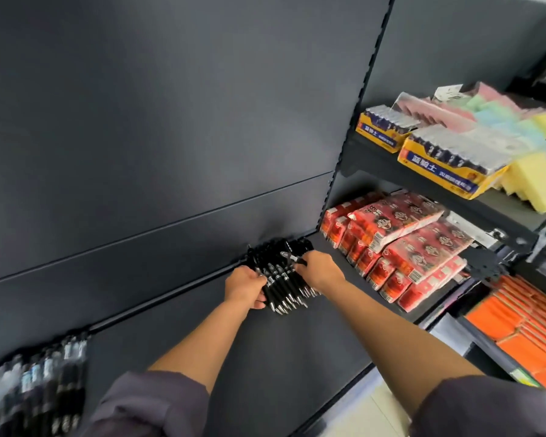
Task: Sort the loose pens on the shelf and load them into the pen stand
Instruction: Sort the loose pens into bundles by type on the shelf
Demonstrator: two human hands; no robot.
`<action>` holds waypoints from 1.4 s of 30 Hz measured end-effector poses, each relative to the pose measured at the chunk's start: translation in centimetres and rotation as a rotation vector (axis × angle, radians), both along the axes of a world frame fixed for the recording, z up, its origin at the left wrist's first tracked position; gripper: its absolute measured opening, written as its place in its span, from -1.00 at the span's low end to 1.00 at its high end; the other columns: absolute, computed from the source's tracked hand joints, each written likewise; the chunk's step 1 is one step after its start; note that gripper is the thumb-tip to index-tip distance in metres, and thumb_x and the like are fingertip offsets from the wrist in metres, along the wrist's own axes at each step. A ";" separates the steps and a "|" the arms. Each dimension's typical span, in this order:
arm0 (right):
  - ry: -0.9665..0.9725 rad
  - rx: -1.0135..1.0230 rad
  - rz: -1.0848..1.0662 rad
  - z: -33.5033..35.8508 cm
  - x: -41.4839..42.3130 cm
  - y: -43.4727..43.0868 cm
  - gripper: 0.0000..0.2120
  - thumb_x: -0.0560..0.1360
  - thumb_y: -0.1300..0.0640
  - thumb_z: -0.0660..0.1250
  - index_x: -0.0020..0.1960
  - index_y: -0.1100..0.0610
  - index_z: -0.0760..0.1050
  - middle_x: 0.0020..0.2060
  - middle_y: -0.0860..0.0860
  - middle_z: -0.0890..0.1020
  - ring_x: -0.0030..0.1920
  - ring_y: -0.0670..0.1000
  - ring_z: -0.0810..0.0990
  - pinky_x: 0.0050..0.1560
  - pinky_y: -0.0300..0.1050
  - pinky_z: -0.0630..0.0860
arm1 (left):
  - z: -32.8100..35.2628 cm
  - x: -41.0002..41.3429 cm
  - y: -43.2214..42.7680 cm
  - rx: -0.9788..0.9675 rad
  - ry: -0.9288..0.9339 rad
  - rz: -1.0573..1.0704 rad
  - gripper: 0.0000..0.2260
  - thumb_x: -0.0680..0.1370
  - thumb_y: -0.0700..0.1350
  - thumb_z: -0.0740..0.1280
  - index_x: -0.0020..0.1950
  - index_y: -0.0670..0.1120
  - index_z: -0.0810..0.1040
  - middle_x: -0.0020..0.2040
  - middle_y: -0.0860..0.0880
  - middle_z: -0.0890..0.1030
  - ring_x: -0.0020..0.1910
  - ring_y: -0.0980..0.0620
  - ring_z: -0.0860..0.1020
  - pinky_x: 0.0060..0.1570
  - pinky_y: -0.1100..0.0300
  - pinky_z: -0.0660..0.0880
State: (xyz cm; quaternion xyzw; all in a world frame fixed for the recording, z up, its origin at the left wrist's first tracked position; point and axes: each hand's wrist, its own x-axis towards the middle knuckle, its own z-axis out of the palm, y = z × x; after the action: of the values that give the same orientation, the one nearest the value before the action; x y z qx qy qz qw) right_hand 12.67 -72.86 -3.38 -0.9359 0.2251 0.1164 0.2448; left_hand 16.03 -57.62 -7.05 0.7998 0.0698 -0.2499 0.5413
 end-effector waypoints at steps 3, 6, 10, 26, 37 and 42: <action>0.031 -0.030 0.036 -0.6 1.8 0.1 -0.75 0.59 0.05 0.22 0.07 0.24 0.48 -0.04 0.16 0.59 -0.07 0.19 0.60 -0.14 -0.03 0.49 | -0.4 1.0 -0.8 -0.017 0.032 0.000 -0.92 0.55 -0.21 0.29 -0.01 -0.22 0.45 -0.33 -0.13 0.54 -0.45 -0.01 0.53 -0.52 0.20 0.55; 0.034 -0.076 0.075 -1.2 2.7 -0.2 -0.79 0.58 0.06 0.21 -0.02 0.21 0.46 -0.11 0.14 0.58 -0.13 0.16 0.58 -0.23 -0.08 0.43 | -0.6 1.7 -1.3 0.004 0.015 -0.020 -0.92 0.54 -0.20 0.29 -0.04 -0.18 0.42 -0.35 -0.14 0.56 -0.49 -0.02 0.54 -0.57 0.23 0.51; -0.006 -0.170 0.109 -1.1 2.7 -1.5 -0.77 0.60 -0.01 0.16 0.05 0.13 0.48 -0.08 0.06 0.58 -0.06 0.15 0.58 -0.22 -0.07 0.43 | -0.9 2.2 -1.6 0.058 -0.031 -0.071 -0.91 0.56 -0.18 0.27 -0.10 -0.14 0.38 -0.41 -0.13 0.57 -0.55 0.01 0.52 -0.62 0.28 0.41; -0.024 -0.245 0.227 -2.7 0.8 -2.9 -0.69 0.59 0.02 0.17 0.27 0.14 0.38 0.18 0.14 0.48 0.14 0.21 0.53 -0.13 -0.02 0.42 | -0.3 -0.7 -0.8 0.310 -0.203 -0.015 -0.90 0.52 -0.02 0.28 -0.20 0.07 0.43 -0.22 0.06 0.59 -0.12 0.03 0.55 -0.04 0.09 0.49; -0.424 -0.346 0.635 1.3 -1.3 3.3 -0.70 0.58 -0.02 0.16 0.26 0.06 0.44 0.16 0.06 0.50 0.16 0.16 0.48 0.01 0.00 0.44 | 6.1 -7.7 7.4 0.586 -0.391 0.110 -0.95 0.53 -0.01 0.25 -0.12 0.06 0.44 -0.11 0.01 0.58 -0.06 -0.05 0.54 -0.03 0.07 0.50; -0.623 -0.316 0.846 3.4 -3.1 11.4 -0.74 0.59 -0.02 0.15 0.19 0.03 0.48 0.11 0.02 0.53 0.13 0.12 0.49 0.03 -0.01 0.38 | 9.1 -12.3 14.4 0.747 -0.490 0.218 -0.92 0.54 -0.02 0.22 -0.04 0.00 0.45 -0.06 -0.03 0.60 -0.02 -0.10 0.55 -0.08 0.08 0.48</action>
State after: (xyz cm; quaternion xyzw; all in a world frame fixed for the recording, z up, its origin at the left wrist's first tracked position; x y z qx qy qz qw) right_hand 9.56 -61.47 0.02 -0.9603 -0.2391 -0.1133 0.0881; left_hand 3.70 -43.27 2.07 0.9636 0.1088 0.0470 0.2395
